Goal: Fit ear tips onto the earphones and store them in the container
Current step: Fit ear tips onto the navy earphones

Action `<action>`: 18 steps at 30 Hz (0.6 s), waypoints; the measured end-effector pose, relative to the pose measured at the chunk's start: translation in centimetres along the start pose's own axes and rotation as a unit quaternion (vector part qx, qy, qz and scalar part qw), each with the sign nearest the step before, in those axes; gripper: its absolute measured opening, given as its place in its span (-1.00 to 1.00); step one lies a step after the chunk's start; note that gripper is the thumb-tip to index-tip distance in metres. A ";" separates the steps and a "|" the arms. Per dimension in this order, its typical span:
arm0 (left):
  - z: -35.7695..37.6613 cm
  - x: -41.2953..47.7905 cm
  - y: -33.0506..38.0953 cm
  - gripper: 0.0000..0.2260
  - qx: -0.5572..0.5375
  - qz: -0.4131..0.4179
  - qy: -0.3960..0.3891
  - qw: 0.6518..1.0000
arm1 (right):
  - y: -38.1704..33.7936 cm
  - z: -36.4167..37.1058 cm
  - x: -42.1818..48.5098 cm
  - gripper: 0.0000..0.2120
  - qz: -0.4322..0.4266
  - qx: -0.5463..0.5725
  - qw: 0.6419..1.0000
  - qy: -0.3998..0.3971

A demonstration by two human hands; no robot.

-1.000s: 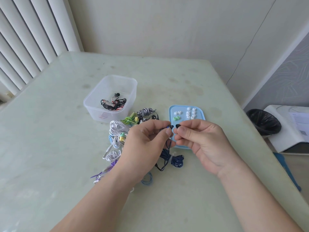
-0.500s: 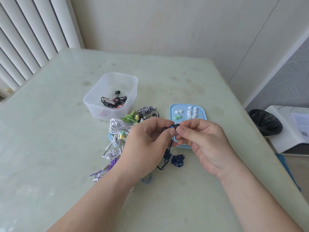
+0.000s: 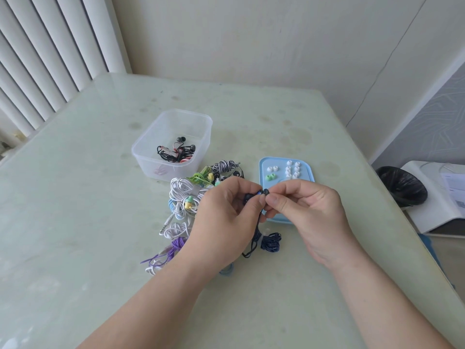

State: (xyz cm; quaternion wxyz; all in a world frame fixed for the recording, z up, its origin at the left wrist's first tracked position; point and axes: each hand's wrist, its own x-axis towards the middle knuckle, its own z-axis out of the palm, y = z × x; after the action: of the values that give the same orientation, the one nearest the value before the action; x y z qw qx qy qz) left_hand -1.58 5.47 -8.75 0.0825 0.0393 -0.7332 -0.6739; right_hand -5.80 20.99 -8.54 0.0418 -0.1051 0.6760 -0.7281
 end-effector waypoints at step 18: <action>0.5 -0.1 -0.2 -0.92 -0.024 0.033 0.030 0.999 | 0.5 -0.3 -0.2 -0.89 -0.040 0.008 0.999 -0.005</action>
State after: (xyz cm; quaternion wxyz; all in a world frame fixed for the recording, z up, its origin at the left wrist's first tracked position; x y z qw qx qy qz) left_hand -1.60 5.92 -8.95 0.1276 0.0333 -0.7147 -0.6869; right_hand -5.67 21.27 -9.09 0.0174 -0.1354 0.6649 -0.7344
